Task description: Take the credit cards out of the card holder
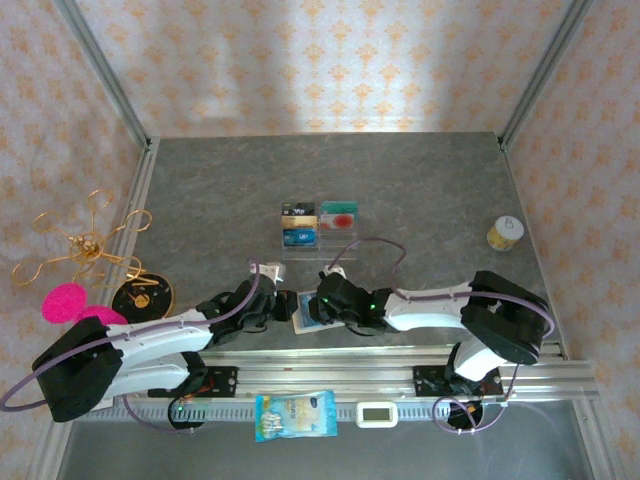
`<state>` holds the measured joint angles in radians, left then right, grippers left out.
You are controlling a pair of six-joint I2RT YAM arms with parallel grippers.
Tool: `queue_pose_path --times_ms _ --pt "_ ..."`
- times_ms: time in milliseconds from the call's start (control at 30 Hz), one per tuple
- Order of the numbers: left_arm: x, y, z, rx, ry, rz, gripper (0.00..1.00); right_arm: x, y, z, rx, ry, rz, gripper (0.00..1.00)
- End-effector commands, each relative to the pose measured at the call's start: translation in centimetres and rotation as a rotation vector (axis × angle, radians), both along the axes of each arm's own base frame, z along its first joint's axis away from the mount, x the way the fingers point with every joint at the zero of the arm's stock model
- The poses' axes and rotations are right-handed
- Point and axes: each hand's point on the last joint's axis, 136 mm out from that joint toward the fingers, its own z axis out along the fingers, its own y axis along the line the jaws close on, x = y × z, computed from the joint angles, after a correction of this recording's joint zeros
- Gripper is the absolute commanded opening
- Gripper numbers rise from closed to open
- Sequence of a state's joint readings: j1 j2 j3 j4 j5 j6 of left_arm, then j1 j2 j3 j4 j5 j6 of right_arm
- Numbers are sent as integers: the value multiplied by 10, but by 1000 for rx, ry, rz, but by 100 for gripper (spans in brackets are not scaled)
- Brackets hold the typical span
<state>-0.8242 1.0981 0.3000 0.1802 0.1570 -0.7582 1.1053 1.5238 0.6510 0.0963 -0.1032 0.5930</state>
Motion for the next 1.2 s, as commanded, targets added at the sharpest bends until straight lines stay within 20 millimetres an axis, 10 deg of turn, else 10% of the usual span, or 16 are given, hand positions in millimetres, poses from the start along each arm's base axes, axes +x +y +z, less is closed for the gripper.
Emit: queue_pose_path --times_ms 0,867,1167 --pt "4 -20 15 -31 -42 -57 8 8 2 23 40 -52 -2 31" --pt "-11 3 -53 176 84 -69 0 6 -2 -21 107 162 38 26" --pt "-18 2 -58 179 96 -87 0 12 -13 -24 98 158 -33 0"
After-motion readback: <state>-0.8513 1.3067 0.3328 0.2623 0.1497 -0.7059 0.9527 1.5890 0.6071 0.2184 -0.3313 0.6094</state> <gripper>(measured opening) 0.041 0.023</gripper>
